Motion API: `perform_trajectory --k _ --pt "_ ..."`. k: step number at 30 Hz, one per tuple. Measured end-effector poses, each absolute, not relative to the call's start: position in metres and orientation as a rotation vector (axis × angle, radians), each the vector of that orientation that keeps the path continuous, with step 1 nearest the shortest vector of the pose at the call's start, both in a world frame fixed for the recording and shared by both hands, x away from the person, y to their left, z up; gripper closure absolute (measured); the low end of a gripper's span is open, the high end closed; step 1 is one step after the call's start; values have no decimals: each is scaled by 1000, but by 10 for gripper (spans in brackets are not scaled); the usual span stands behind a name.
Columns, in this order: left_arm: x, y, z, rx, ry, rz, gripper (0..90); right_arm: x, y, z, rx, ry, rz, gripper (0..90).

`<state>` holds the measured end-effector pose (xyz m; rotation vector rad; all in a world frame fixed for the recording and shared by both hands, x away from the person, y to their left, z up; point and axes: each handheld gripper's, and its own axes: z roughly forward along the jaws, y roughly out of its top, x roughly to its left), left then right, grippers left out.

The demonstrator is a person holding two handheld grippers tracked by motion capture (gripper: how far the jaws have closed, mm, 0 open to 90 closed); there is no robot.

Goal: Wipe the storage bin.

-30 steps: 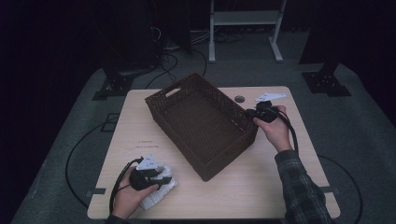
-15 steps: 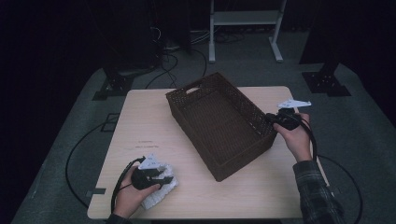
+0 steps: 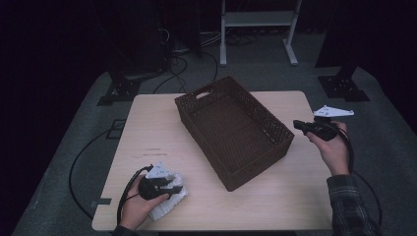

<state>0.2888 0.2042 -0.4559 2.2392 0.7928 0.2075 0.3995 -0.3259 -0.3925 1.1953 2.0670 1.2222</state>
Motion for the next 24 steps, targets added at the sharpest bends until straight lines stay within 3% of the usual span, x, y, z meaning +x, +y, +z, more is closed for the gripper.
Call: perform_trajectory --k 14,24 --pt "283 214 -455 2216 843 230 685 385 -329 -408 1135 2158 1260 897" --pt "282 218 -455 2209 854 237 685 362 -309 -408 1057 2223 1287 896"
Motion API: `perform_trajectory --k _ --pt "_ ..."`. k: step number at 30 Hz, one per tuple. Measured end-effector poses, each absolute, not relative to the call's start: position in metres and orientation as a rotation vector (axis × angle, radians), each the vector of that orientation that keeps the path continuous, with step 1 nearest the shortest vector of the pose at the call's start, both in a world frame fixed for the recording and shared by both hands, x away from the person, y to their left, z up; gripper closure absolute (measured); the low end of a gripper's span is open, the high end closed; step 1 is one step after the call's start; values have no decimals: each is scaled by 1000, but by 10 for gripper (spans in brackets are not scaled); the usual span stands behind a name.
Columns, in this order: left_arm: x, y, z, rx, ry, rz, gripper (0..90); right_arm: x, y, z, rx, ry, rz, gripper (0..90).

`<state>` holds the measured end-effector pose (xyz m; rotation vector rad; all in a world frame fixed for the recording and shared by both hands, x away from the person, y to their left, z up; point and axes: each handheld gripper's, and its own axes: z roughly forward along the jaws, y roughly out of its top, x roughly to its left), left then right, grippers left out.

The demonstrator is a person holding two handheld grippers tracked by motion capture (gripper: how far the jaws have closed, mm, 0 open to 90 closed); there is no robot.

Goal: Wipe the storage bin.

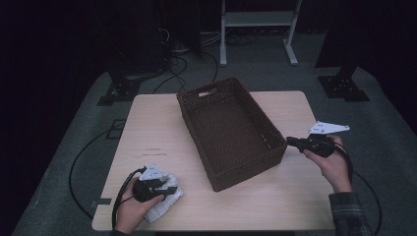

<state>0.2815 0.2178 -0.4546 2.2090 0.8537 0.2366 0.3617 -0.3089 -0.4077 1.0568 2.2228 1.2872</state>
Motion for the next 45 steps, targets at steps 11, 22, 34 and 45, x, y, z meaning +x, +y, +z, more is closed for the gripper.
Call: perform_trajectory --k 11,22,34,45 --pt "284 216 -454 2216 842 234 685 334 -272 -407 927 2317 1310 896" --pt "285 220 -453 2209 857 240 686 320 -242 -407 836 2379 1346 895" --pt "284 223 -454 2211 859 241 686 310 -202 -409 730 2430 1388 852" --pt "285 227 -454 2188 882 236 683 307 -211 -432 877 2374 1379 533"
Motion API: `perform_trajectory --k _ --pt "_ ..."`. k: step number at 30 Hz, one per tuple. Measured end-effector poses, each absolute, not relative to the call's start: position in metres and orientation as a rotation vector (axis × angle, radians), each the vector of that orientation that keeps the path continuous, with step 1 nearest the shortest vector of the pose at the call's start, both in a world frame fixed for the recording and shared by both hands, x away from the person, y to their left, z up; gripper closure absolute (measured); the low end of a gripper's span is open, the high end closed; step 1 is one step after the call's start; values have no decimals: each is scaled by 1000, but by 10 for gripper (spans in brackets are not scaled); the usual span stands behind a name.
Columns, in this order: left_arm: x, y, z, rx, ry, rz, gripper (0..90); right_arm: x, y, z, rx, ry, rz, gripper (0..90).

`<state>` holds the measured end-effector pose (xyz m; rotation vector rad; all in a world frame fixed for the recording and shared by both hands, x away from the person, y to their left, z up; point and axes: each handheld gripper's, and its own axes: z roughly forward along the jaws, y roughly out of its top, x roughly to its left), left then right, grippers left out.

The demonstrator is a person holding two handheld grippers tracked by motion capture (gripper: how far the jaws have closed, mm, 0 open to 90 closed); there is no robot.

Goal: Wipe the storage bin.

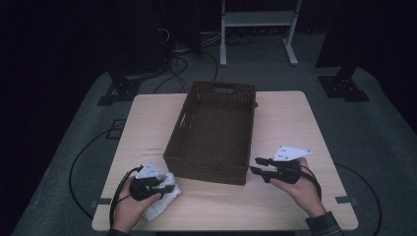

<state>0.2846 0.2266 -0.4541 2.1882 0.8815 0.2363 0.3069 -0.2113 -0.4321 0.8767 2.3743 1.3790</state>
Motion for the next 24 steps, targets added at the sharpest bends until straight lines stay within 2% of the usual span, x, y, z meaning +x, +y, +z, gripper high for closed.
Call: perform_trajectory --k 3,12,24 --pt "285 228 -454 2182 887 236 682 302 -210 -450 909 2395 1337 432" --pt "286 229 -454 2183 889 240 681 299 -193 -482 955 2459 1236 392" --pt "286 228 -454 2186 885 240 680 304 -173 -493 937 2471 1155 380"
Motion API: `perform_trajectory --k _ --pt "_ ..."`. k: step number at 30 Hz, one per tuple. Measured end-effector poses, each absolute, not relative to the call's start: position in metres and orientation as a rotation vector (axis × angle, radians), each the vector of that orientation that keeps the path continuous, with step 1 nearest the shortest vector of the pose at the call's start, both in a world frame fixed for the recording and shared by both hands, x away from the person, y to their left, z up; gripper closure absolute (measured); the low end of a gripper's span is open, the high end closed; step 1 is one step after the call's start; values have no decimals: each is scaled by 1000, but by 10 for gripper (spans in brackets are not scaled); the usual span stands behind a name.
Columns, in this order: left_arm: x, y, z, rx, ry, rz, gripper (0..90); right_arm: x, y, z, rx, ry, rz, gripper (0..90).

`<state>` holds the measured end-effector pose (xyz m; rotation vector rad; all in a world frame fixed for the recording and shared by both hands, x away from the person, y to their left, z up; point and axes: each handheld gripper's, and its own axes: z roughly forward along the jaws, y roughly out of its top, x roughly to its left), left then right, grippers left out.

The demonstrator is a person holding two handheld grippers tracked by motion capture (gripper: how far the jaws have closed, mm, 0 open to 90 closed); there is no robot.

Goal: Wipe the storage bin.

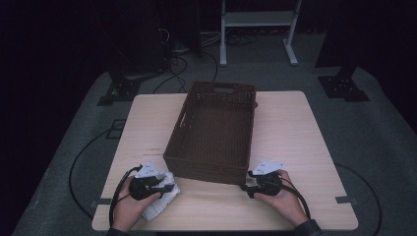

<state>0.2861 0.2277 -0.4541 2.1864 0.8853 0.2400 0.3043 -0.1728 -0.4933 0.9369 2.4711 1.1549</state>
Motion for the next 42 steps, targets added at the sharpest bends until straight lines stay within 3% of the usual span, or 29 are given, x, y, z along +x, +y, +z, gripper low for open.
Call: perform_trajectory --k 19,28,42 --pt "286 228 -453 2176 889 252 676 310 -159 -502 975 2442 1093 232" --pt "286 229 -443 2146 883 275 675 310 -158 -502 984 2427 1101 292" --pt "288 232 -413 2070 832 318 676 309 -158 -502 994 2425 1102 291"
